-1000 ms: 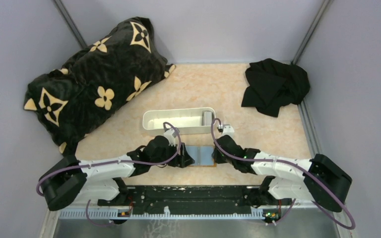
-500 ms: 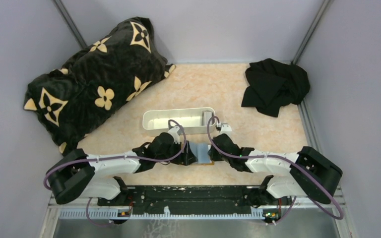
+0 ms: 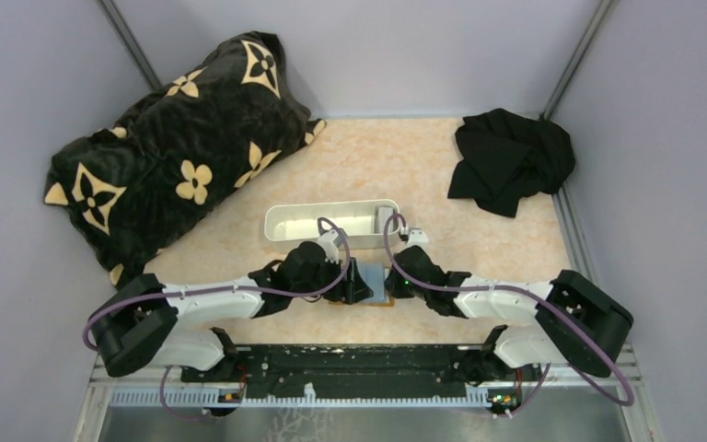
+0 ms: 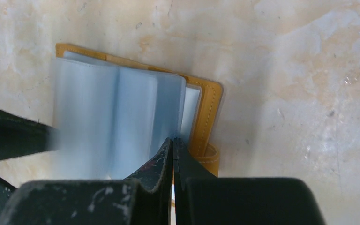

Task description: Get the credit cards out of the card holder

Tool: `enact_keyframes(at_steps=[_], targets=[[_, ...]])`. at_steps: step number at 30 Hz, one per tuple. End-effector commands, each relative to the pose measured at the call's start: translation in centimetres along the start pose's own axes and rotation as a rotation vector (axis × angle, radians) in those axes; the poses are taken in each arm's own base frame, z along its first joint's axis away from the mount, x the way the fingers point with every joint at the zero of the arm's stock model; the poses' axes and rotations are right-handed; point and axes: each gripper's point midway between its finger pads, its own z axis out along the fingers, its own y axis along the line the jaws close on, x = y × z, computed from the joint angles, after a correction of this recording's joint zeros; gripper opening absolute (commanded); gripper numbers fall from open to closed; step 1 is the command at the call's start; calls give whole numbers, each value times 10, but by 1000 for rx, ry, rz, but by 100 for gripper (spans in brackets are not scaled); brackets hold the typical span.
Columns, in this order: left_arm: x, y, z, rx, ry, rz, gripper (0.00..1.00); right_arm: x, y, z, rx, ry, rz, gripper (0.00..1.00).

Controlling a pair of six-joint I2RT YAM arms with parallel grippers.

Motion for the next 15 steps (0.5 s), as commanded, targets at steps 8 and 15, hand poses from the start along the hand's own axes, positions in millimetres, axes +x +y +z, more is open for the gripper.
enact_keyframes(at_steps=[8, 15], targets=[[-14, -30, 26, 123, -4, 30, 80, -28, -8, -54, 1, -92, 21, 0], [-23, -52, 24, 193, -16, 44, 80, -35, -10, -63, 12, -103, 23, 0]])
